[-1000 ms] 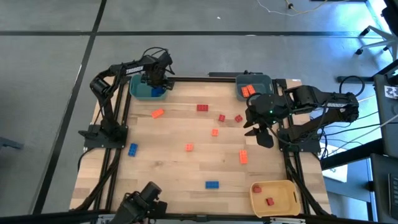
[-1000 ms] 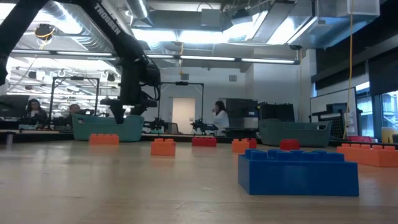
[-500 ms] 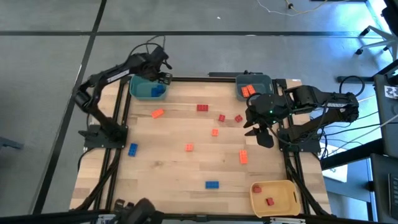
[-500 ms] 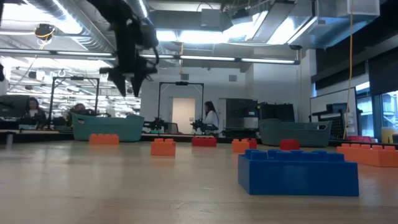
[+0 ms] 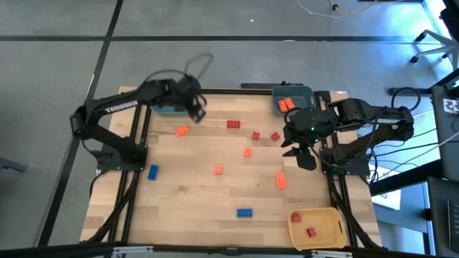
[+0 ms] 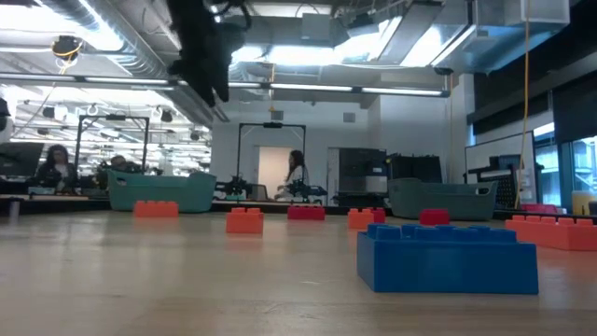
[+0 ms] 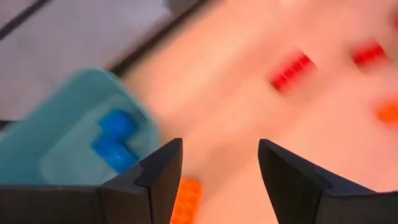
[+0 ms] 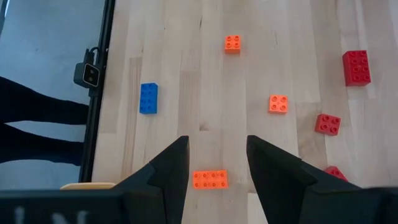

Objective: Sort & place blocks by color
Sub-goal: Put the orange game piece into the blue bin

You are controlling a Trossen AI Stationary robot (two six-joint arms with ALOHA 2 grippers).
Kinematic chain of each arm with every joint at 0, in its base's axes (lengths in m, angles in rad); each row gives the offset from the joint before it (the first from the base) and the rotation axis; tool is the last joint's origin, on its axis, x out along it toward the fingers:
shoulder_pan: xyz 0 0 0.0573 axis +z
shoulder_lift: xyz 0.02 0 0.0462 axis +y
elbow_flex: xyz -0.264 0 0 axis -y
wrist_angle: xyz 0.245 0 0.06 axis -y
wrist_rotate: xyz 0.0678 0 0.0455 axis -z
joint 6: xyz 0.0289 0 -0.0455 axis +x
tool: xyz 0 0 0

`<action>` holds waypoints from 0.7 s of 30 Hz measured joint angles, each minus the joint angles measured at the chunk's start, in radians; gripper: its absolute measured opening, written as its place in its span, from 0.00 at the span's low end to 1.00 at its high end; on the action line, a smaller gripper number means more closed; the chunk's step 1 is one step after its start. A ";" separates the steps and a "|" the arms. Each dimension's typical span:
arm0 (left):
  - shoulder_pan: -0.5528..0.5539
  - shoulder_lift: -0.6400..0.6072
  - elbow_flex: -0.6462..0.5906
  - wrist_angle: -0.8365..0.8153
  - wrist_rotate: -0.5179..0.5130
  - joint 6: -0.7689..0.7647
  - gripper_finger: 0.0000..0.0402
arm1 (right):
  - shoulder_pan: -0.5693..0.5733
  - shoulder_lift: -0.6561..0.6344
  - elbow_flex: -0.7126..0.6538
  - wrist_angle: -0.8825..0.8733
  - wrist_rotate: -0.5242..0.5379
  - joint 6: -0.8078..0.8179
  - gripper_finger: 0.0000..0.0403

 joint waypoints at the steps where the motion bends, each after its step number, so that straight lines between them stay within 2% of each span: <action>1: -0.045 0.000 0.000 -0.016 0.003 0.000 0.51 | 0.000 0.000 0.000 0.000 0.000 0.000 0.40; 4: -0.189 0.004 -0.005 -0.021 0.005 -0.047 0.51 | 0.000 0.000 0.000 -0.004 0.000 0.001 0.40; 7: -0.330 0.006 -0.020 -0.017 -0.011 -0.159 0.51 | 0.000 0.000 0.000 -0.016 0.000 0.001 0.40; 16: -0.736 0.006 -0.047 0.033 -0.186 -0.549 0.51 | 0.000 0.000 0.000 -0.026 -0.001 -0.069 0.40; 21: -0.919 0.006 -0.047 0.039 -0.286 -0.689 0.51 | 0.000 0.000 0.000 -0.023 -0.001 -0.069 0.40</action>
